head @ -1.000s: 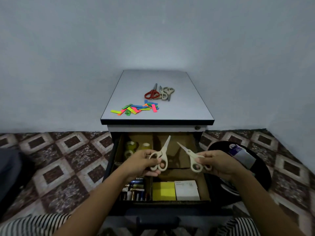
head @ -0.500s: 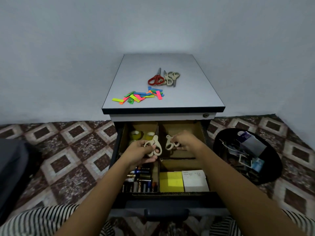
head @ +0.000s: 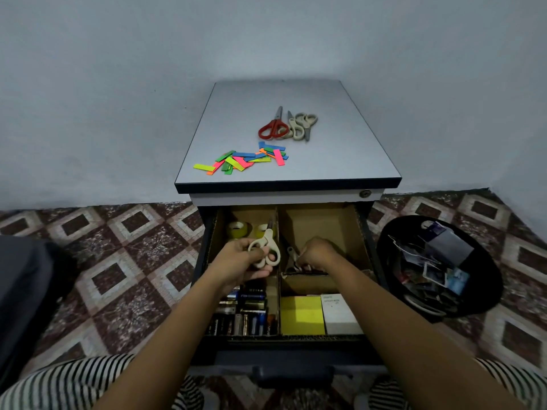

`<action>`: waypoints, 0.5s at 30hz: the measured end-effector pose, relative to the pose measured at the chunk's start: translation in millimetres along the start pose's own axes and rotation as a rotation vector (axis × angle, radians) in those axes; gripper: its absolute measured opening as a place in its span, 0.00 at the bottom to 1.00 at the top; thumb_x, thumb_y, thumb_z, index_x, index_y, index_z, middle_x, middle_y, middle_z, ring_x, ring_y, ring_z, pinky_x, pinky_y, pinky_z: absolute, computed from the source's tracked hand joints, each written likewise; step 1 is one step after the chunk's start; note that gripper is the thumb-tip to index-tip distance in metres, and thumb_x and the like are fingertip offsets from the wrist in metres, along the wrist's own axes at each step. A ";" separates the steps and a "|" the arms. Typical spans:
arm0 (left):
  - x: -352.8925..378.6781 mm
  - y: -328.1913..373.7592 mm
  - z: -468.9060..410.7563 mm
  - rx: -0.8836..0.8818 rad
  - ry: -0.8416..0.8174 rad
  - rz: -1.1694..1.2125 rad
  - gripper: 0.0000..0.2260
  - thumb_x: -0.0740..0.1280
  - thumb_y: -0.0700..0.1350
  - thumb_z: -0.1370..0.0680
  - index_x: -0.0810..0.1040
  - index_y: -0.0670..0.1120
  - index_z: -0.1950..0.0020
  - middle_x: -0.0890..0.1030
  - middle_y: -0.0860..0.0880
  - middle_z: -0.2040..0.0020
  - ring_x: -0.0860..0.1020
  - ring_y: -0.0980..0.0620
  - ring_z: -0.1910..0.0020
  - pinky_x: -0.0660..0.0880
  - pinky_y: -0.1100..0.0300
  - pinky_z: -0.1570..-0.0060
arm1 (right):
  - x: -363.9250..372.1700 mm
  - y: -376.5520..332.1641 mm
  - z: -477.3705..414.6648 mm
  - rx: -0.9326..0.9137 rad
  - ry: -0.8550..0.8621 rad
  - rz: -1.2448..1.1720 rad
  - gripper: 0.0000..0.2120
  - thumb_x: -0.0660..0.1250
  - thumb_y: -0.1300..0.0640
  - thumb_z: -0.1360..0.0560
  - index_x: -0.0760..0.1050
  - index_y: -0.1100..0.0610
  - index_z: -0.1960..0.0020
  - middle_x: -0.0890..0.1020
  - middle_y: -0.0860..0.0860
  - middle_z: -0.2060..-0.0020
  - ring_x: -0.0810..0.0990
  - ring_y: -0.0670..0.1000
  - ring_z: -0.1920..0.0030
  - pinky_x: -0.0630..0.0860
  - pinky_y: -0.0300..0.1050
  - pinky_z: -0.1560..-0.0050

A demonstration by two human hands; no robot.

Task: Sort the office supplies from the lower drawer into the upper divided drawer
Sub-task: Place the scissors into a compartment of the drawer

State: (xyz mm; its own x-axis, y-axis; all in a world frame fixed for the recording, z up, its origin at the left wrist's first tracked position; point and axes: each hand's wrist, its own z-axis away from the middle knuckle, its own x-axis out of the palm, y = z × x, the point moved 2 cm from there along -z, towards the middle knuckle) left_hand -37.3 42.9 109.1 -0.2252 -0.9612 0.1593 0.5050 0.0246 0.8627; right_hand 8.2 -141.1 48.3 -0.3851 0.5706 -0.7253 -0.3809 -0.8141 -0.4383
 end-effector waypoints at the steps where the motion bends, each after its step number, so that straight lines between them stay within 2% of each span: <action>1: 0.5 0.0 0.1 0.001 0.002 -0.001 0.04 0.64 0.37 0.22 0.76 0.43 0.49 0.82 0.42 0.56 0.82 0.53 0.68 0.80 0.64 0.68 | 0.2 -1.1 0.4 -0.007 -0.001 0.045 0.09 0.70 0.55 0.28 0.75 0.58 0.63 0.76 0.52 0.68 0.73 0.48 0.69 0.65 0.38 0.72; 3: 1.3 -0.3 0.1 0.001 0.003 0.002 0.04 0.64 0.37 0.22 0.76 0.43 0.49 0.82 0.43 0.57 0.82 0.53 0.68 0.80 0.64 0.69 | 0.7 -2.7 2.2 -0.016 -0.011 0.116 0.08 0.70 0.54 0.28 0.78 0.59 0.56 0.77 0.52 0.63 0.75 0.50 0.63 0.67 0.38 0.70; 5: 2.4 -0.3 0.6 0.003 0.000 0.000 0.04 0.64 0.37 0.22 0.76 0.43 0.49 0.82 0.43 0.58 0.82 0.53 0.68 0.80 0.64 0.69 | 1.5 -2.6 2.0 -0.019 -0.027 0.137 0.11 0.70 0.55 0.27 0.79 0.60 0.49 0.77 0.53 0.59 0.75 0.51 0.58 0.69 0.39 0.65; 7: 3.2 -0.3 0.5 0.006 -0.002 -0.006 0.04 0.64 0.37 0.22 0.76 0.43 0.48 0.82 0.44 0.58 0.82 0.54 0.68 0.80 0.64 0.68 | 2.2 -2.4 2.1 -0.040 -0.038 0.141 0.09 0.70 0.56 0.27 0.79 0.61 0.49 0.77 0.53 0.58 0.75 0.51 0.57 0.70 0.39 0.60; 10: 4.4 -0.4 0.0 0.007 -0.006 -0.021 0.05 0.64 0.37 0.22 0.76 0.42 0.47 0.82 0.44 0.58 0.82 0.54 0.68 0.80 0.64 0.68 | 0.6 -1.7 2.7 -0.054 -0.037 0.132 0.10 0.70 0.56 0.27 0.79 0.61 0.48 0.77 0.54 0.58 0.75 0.51 0.58 0.70 0.40 0.59; 13: 7.3 -0.7 -1.0 0.003 -0.013 -0.032 0.06 0.64 0.37 0.22 0.75 0.41 0.45 0.82 0.42 0.57 0.82 0.53 0.68 0.80 0.64 0.68 | -4.2 -1.9 6.7 -0.067 -0.057 0.112 0.11 0.70 0.56 0.27 0.79 0.62 0.49 0.77 0.54 0.60 0.75 0.51 0.60 0.69 0.39 0.61; 15: 10.6 -0.9 -1.5 0.003 -0.021 -0.037 0.07 0.64 0.37 0.22 0.75 0.40 0.45 0.82 0.42 0.57 0.82 0.54 0.68 0.80 0.64 0.68 | -7.0 0.6 11.0 -0.074 -0.074 0.103 0.07 0.70 0.57 0.26 0.78 0.62 0.55 0.76 0.53 0.64 0.74 0.50 0.64 0.68 0.38 0.66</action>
State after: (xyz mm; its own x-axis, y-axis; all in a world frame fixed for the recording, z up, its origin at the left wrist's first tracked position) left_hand -38.9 32.3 109.3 -0.2611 -0.9555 0.1373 0.4937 -0.0100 0.8696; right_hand 1.4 -144.3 58.9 -0.4810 0.4874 -0.7288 -0.2742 -0.8732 -0.4030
